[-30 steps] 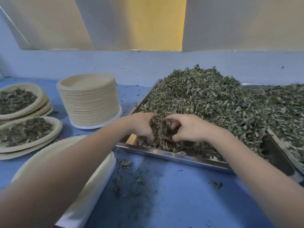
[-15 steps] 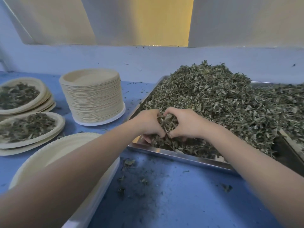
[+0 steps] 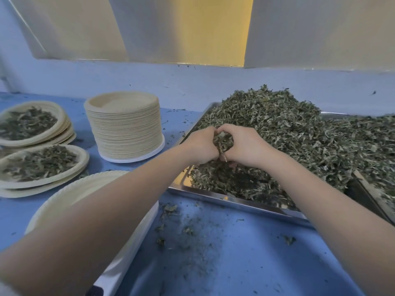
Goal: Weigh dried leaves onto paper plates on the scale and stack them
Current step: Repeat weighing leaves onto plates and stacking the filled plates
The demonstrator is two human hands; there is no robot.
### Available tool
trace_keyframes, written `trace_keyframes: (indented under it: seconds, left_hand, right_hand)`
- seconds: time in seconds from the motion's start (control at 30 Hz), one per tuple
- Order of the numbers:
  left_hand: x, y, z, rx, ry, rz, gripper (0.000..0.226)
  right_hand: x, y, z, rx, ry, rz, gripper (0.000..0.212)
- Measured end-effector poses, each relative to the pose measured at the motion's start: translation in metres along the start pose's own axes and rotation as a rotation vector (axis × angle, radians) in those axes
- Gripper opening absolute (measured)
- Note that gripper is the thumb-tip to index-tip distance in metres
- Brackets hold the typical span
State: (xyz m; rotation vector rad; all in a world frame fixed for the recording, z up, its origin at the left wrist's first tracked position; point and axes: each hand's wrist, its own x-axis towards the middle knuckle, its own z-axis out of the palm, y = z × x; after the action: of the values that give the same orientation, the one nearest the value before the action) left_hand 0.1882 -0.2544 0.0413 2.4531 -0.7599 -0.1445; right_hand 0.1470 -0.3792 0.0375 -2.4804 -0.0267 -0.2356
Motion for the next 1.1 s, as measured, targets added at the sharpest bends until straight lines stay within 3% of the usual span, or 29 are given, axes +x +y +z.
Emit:
trace_keyframes:
  seconds: [0.2, 0.37, 0.53, 0.7, 0.83, 0.93, 1.1]
  left_hand:
    - [-0.013, 0.001, -0.026, -0.102, 0.100, 0.019, 0.067]
    - [-0.052, -0.017, -0.064, -0.103, 0.165, 0.009, 0.051]
    - [-0.103, -0.051, -0.099, -0.074, 0.190, -0.081, 0.052]
    - [-0.151, -0.087, -0.110, -0.029, 0.129, -0.133, 0.049]
    - [-0.173, -0.113, -0.106, 0.073, -0.025, -0.163, 0.082]
    - [-0.182, -0.123, -0.114, 0.058, -0.068, -0.134, 0.096]
    - [-0.187, -0.131, -0.119, -0.101, 0.092, -0.080, 0.067]
  right_hand:
    - [-0.005, -0.030, -0.015, 0.002, 0.046, -0.073, 0.061]
    - [-0.005, -0.074, 0.000, 0.005, 0.027, -0.178, 0.060]
    - [-0.008, -0.124, 0.039, -0.015, -0.052, -0.296, 0.067]
    - [-0.022, -0.149, 0.078, 0.183, -0.216, -0.306, 0.061]
    - [-0.025, -0.143, 0.080, -0.111, -0.441, -0.343, 0.073]
    - [-0.026, -0.140, 0.068, -0.096, -0.532, -0.317, 0.074]
    - [-0.025, -0.142, 0.064, -0.038, -0.520, -0.292, 0.050]
